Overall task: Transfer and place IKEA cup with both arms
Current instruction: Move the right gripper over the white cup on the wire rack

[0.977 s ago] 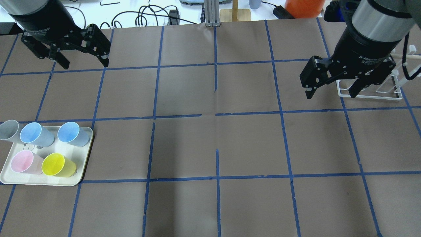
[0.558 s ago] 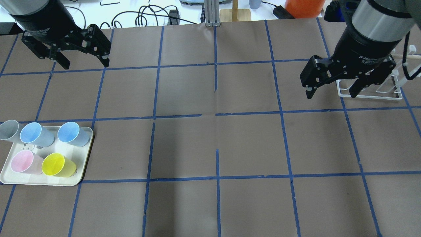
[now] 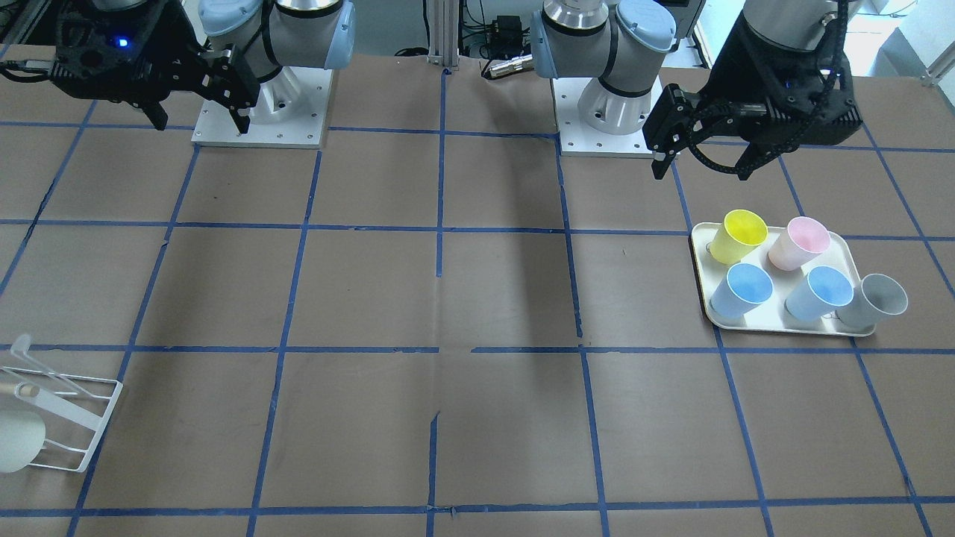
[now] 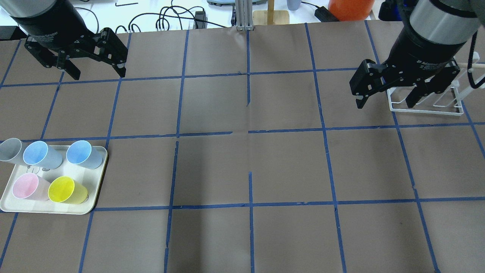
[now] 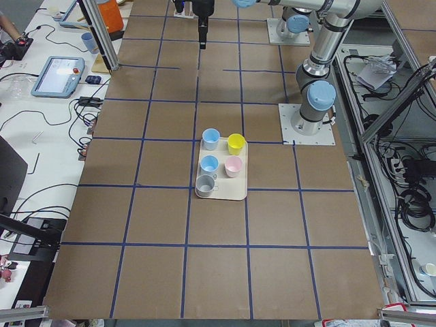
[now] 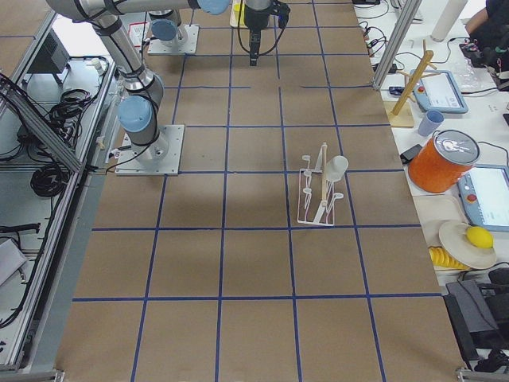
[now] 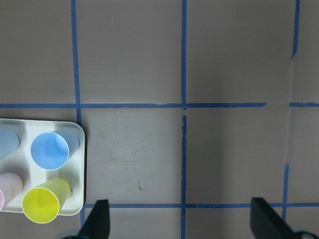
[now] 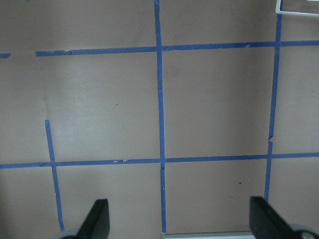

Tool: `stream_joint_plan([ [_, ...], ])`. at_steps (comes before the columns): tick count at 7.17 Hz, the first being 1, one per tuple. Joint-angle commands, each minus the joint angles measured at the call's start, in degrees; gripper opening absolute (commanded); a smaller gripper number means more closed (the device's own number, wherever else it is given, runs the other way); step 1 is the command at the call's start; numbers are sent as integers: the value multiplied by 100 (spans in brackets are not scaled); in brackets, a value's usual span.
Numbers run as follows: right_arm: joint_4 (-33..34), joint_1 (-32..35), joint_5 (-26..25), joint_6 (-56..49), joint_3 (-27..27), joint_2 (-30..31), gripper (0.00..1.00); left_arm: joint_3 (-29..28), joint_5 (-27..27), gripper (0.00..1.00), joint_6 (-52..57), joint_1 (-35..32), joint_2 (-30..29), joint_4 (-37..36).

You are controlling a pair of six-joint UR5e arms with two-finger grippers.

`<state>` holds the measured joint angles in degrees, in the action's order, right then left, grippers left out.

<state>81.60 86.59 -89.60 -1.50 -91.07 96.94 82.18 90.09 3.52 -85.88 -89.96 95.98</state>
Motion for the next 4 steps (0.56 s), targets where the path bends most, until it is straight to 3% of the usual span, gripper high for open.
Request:
stream_joint_plan([
  [1,565,-291,-14,-52,18,-305,100,-9,-9,100,0,1,14,0],
  [4,927,-1203,12,-1198,176,-735,100,0,9,100,0,1,23,0],
])
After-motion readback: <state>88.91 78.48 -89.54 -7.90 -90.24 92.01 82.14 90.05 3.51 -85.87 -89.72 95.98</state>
